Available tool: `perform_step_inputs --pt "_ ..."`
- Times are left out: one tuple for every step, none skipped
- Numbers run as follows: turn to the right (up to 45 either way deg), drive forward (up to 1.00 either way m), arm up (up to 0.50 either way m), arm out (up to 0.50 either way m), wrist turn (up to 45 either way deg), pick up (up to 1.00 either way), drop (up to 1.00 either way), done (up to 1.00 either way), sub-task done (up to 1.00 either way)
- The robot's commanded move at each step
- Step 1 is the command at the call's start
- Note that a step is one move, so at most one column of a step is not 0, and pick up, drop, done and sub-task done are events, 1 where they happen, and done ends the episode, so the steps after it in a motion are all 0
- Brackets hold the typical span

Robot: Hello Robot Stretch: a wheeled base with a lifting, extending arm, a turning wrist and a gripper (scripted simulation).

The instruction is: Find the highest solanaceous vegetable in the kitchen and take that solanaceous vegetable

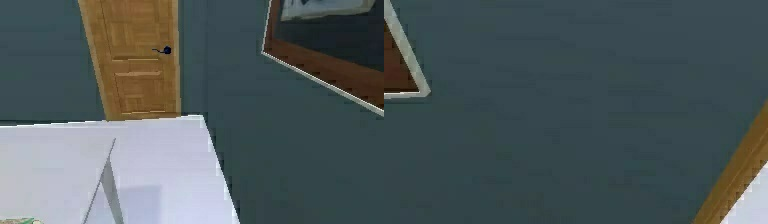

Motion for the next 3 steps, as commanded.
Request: perform_step_inputs --pt "0.0 0.4 0.0 0.0 0.0 0.0 0.0 0.0 0.0" --pt "-45.0 0.0 0.0 0.0 0.0 0.0 0.0 0.0 0.0" --pt "-45.0 0.0 0.0 0.0 0.0 0.0 0.0 0.0 0.0"
